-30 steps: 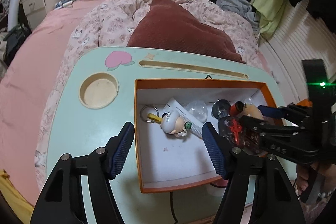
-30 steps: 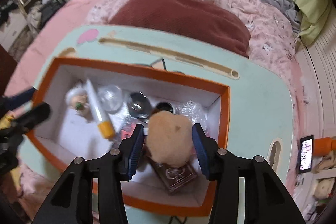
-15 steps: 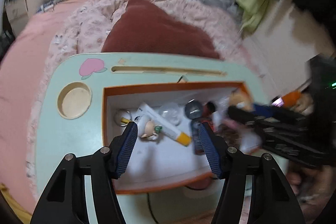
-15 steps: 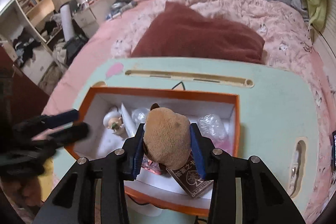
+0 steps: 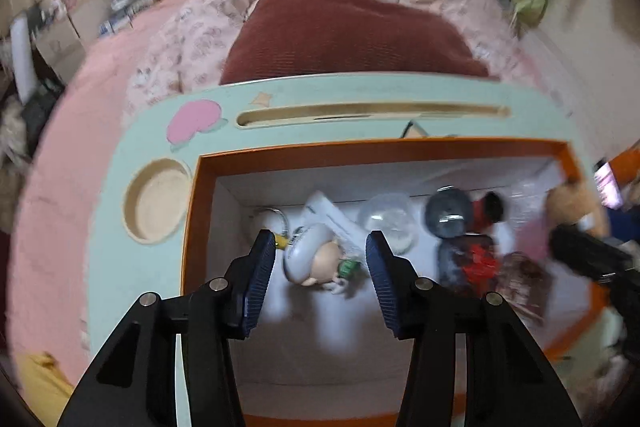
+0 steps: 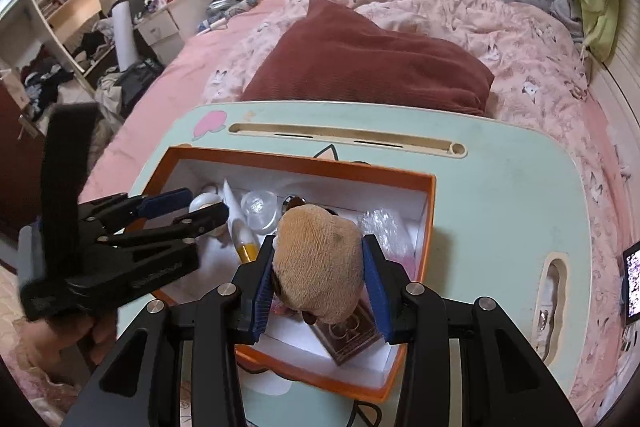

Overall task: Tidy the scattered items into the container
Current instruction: 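Lift the tan plush out onto the desk with right tool while left tool lifts the white figurine out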

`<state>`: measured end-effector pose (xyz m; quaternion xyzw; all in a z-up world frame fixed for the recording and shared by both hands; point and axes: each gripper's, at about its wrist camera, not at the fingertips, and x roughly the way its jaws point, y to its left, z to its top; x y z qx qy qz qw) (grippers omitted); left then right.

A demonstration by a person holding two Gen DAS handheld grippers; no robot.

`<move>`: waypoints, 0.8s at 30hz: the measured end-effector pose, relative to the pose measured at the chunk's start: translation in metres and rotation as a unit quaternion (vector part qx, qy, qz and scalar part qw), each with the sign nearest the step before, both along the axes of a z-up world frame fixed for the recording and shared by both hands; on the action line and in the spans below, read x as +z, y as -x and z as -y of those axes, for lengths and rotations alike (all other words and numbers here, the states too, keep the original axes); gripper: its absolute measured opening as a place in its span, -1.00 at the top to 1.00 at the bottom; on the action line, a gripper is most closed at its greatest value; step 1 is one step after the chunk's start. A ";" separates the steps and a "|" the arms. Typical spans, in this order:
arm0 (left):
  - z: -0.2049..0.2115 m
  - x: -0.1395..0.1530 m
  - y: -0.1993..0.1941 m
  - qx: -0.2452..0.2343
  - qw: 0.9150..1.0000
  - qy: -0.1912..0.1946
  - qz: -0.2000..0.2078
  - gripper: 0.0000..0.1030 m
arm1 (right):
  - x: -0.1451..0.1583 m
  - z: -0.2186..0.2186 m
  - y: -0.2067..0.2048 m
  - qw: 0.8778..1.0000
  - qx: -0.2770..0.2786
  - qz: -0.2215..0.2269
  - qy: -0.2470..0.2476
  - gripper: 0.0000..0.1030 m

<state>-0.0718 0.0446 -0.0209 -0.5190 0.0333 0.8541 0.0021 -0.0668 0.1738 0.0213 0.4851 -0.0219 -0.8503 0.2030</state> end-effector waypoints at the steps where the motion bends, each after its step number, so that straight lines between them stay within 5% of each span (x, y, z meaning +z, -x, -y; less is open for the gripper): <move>1: -0.004 -0.002 0.000 -0.005 1.000 0.011 -0.001 0.06 | 0.000 0.000 0.000 1.000 0.000 0.001 0.003 0.22; 10: -0.001 -0.001 0.002 -0.019 1.000 0.017 0.011 0.18 | 0.001 -0.004 0.002 1.000 -0.007 0.003 0.019 0.21; 19: 0.024 0.058 -0.021 -0.021 0.994 -0.096 -0.053 0.18 | 0.014 -0.009 -0.007 0.999 -0.010 -0.018 0.027 0.21; 24: 0.032 0.082 -0.053 -0.059 0.987 -0.144 -0.050 0.18 | 0.029 -0.012 -0.030 0.998 0.010 -0.021 0.054 0.21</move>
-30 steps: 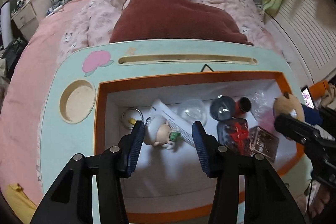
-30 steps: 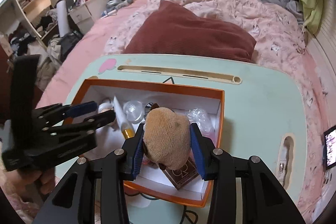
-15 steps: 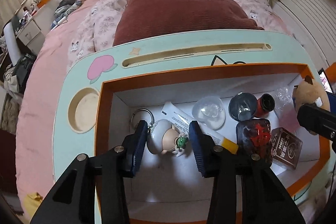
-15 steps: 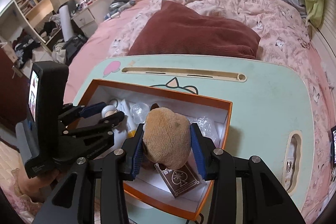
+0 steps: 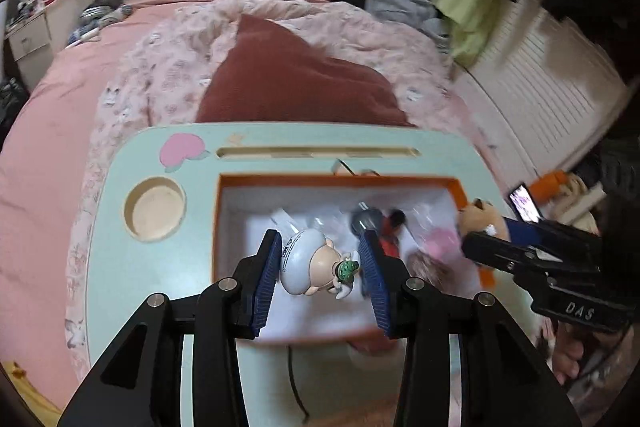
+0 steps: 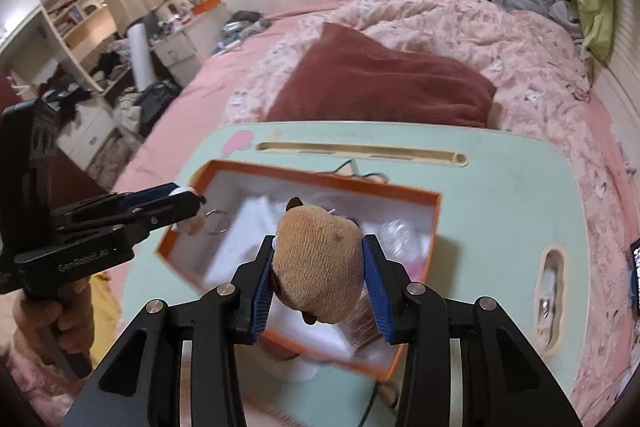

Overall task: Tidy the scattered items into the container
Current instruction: 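Lift the tan plush out onto the desk with right tool while left tool lifts the white figurine out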

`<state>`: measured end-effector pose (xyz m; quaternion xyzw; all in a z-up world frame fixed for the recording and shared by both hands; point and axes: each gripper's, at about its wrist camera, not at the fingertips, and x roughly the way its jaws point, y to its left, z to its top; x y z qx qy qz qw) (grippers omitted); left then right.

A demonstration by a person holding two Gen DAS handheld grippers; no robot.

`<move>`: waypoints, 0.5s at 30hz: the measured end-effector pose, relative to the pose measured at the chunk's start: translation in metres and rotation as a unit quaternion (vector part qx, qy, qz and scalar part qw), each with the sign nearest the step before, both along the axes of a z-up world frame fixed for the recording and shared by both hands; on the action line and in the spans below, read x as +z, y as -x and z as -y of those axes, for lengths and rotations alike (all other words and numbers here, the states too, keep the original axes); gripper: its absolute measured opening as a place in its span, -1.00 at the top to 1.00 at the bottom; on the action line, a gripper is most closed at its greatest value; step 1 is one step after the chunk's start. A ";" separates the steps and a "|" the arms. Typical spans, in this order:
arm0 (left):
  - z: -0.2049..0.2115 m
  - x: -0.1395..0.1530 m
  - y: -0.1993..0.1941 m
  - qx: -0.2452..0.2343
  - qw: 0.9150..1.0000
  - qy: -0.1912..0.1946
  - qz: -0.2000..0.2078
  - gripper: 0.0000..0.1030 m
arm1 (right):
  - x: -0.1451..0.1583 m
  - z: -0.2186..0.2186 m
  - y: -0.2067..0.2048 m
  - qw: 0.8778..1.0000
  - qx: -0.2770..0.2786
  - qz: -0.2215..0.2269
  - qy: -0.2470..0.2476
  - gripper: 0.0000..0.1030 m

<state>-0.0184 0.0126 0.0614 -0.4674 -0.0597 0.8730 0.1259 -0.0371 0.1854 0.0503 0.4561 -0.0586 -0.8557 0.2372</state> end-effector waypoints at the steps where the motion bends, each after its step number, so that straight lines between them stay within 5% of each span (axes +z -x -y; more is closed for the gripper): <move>1: -0.001 0.001 -0.006 -0.007 1.000 -0.003 0.004 0.18 | 0.002 0.001 -0.006 1.000 0.010 0.005 0.007 0.21; 6: -0.016 -0.012 -0.038 -0.046 0.998 -0.002 0.044 0.18 | -0.007 0.016 -0.035 0.995 0.071 0.073 0.000 0.21; 9: -0.019 -0.031 -0.050 -0.055 0.996 -0.011 0.076 0.49 | -0.027 0.023 -0.046 0.991 0.069 0.105 -0.039 0.21; 15: -0.013 -0.054 -0.048 -0.021 0.996 -0.013 0.084 0.49 | -0.065 0.028 -0.039 0.987 0.030 0.124 -0.097 0.21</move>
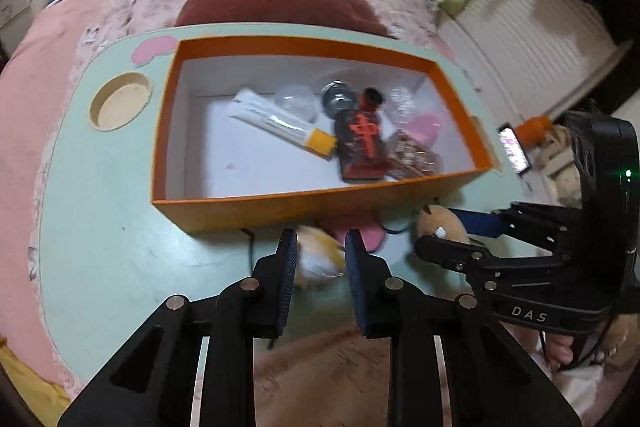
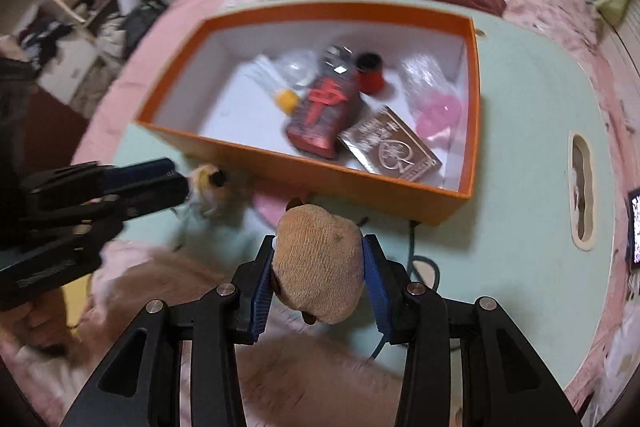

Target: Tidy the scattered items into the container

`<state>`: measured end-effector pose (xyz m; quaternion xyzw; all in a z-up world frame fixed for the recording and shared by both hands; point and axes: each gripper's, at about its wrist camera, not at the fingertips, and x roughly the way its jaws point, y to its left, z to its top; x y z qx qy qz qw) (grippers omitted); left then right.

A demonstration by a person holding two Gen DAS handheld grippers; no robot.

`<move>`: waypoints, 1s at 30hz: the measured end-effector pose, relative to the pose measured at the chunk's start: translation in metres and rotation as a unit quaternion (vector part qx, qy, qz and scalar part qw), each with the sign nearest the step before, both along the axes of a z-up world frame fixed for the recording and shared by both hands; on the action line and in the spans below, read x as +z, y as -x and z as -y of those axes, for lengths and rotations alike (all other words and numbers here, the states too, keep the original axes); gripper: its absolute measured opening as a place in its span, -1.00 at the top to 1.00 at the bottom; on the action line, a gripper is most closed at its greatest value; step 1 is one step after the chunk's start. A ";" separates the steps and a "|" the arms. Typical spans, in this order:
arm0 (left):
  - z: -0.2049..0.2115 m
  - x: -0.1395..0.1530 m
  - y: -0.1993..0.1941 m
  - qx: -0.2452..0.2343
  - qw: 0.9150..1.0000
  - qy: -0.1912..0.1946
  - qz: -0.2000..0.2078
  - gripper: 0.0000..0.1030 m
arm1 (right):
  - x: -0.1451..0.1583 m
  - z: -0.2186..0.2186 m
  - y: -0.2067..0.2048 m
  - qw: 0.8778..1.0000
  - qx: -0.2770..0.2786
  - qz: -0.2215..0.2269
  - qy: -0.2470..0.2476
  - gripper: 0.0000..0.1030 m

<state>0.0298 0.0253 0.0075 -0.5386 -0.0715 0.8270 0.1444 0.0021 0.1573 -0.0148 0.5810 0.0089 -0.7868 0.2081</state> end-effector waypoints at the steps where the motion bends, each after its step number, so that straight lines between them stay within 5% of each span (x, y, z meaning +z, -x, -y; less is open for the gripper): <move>1: 0.002 -0.003 0.001 0.005 1.000 -0.002 -0.001 0.49 | -0.005 0.002 0.003 1.000 -0.003 0.003 -0.006 0.21; 19: 0.030 -0.017 0.031 0.033 0.999 -0.019 0.004 0.48 | 0.002 -0.006 0.037 0.999 -0.029 -0.025 -0.021 0.11; 25: 0.048 0.017 0.023 0.018 0.998 -0.050 -0.045 -0.12 | 0.026 -0.019 0.025 1.000 -0.001 -0.001 0.009 0.11; 30: 0.067 0.034 0.032 0.080 0.991 -0.065 -0.082 -0.21 | 0.053 -0.012 0.051 0.998 -0.001 -0.042 0.048 0.11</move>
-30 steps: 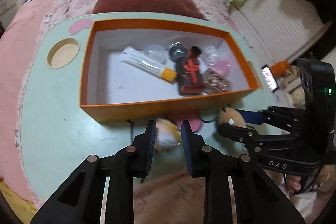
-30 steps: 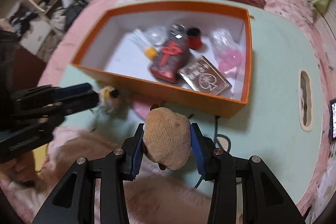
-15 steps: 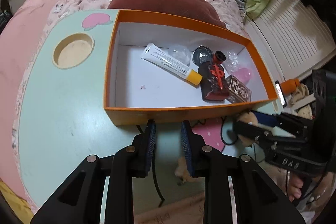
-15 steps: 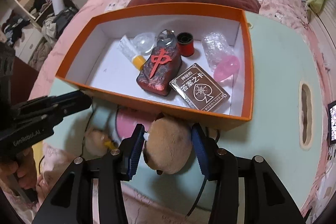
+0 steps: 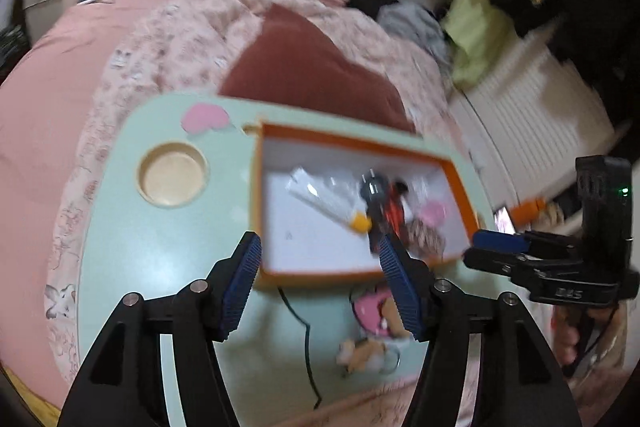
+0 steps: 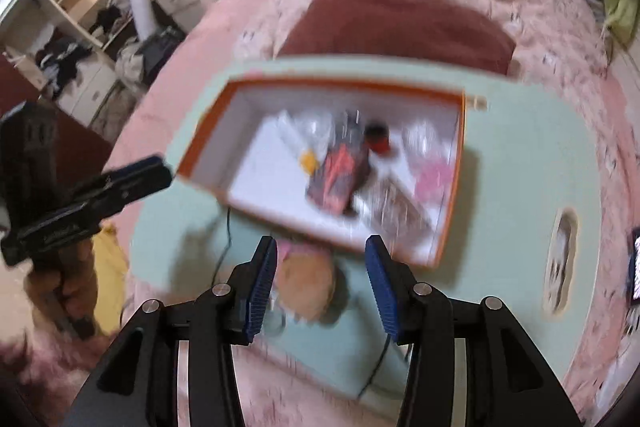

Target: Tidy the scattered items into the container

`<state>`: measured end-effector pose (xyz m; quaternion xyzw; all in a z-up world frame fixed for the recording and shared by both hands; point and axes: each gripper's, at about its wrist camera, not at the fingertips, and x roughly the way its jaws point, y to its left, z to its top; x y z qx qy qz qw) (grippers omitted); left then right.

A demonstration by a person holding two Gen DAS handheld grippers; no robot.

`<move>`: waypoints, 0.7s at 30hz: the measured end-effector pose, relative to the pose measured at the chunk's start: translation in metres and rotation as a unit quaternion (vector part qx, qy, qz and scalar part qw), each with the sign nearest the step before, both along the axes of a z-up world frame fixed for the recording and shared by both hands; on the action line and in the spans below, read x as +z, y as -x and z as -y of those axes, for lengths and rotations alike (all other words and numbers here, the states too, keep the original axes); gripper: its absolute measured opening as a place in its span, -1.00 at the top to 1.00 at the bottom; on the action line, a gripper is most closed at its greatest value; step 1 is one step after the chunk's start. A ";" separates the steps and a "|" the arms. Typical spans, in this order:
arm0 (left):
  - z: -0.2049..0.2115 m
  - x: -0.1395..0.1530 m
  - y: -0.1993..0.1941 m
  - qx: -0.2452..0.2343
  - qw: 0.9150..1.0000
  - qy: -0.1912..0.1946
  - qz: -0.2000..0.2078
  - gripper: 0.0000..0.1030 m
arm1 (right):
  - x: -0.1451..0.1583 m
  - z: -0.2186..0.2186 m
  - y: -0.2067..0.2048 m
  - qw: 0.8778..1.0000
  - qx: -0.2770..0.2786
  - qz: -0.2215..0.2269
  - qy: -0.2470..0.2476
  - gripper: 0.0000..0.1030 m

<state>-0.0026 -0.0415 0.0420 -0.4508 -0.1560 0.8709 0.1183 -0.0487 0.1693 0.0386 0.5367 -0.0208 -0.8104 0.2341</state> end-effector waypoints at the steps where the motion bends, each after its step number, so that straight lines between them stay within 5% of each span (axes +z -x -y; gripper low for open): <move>1: 0.000 0.002 0.002 0.008 1.000 -0.001 -0.002 -0.21 | 0.001 0.004 0.007 1.000 -0.006 -0.006 -0.003 0.11; 11: 0.002 -0.013 0.005 -0.003 1.000 -0.014 0.007 -0.21 | -0.051 0.050 0.059 0.997 -0.009 0.052 -0.058 0.25; 21: 0.005 -0.017 0.015 -0.004 1.000 -0.027 0.010 -0.21 | -0.077 0.074 0.066 0.987 0.026 0.034 -0.152 0.26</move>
